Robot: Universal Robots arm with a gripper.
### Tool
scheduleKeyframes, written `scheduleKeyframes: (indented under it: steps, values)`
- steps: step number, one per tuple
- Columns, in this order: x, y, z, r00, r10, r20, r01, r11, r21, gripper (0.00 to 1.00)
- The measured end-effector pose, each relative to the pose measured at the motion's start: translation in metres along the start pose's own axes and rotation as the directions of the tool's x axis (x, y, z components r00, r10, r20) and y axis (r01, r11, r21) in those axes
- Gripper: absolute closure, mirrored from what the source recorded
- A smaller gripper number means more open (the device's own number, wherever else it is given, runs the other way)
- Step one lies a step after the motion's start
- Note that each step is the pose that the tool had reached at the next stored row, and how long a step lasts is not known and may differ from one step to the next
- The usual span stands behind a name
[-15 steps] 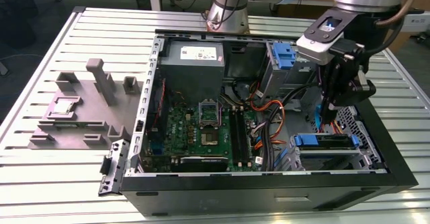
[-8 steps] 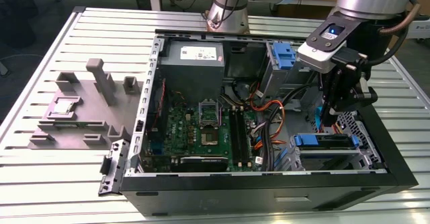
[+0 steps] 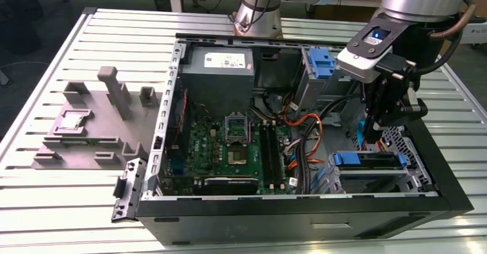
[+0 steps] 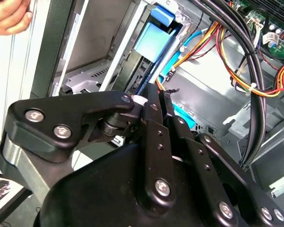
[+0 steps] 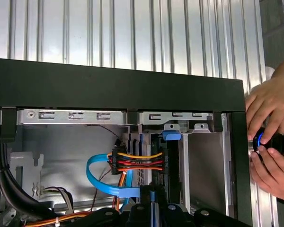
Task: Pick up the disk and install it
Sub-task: 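Insert the second disk wire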
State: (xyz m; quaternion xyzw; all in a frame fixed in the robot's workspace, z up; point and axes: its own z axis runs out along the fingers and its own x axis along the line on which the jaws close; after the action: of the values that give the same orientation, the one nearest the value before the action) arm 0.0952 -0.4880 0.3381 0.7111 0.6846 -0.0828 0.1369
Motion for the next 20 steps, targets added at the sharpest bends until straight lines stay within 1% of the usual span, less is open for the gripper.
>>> scheduleKeyframes:
  steps: [4, 9, 10, 11, 12, 13, 15, 17, 18, 20]
  values:
    - [-0.0026, 0.0001, 0.001, 1.0, 0.0, -0.0001, 0.0, 1.0, -0.0003, 0.84]
    - [-0.0108, 0.0002, 0.0041, 1.0, 0.001, -0.0004, -0.001, 1.0, -0.0024, 0.84]
    - [-0.0122, 0.0002, 0.0046, 1.0, 0.001, -0.0009, -0.001, 1.0, -0.0032, 0.84]
    - [-0.0134, 0.0003, 0.0051, 1.0, 0.001, -0.003, -0.001, 1.0, -0.0042, 0.84]
    - [-0.0142, 0.0003, 0.0054, 1.0, 0.002, -0.0067, -0.002, 1.0, -0.0054, 0.84]
    - [-0.0148, 0.0002, 0.0056, 0.9999, 0.002, -0.0136, -0.002, 1.0, -0.0071, 0.84]
    - [-0.0158, 0.0, 0.0059, 0.9995, 0.004, -0.0314, -0.004, 0.9999, -0.0102, 0.84]
    - [-0.0171, -0.0002, 0.0064, 0.9987, 0.006, -0.0508, -0.006, 0.9999, -0.0127, 0.84]
    - [-0.0183, -0.0003, 0.0068, 0.9983, 0.006, -0.0575, -0.007, 0.9999, -0.0132, 0.84]
    - [-0.0217, -0.0008, 0.0079, 0.998, 0.007, -0.0622, -0.008, 0.9999, -0.0137, 0.84]
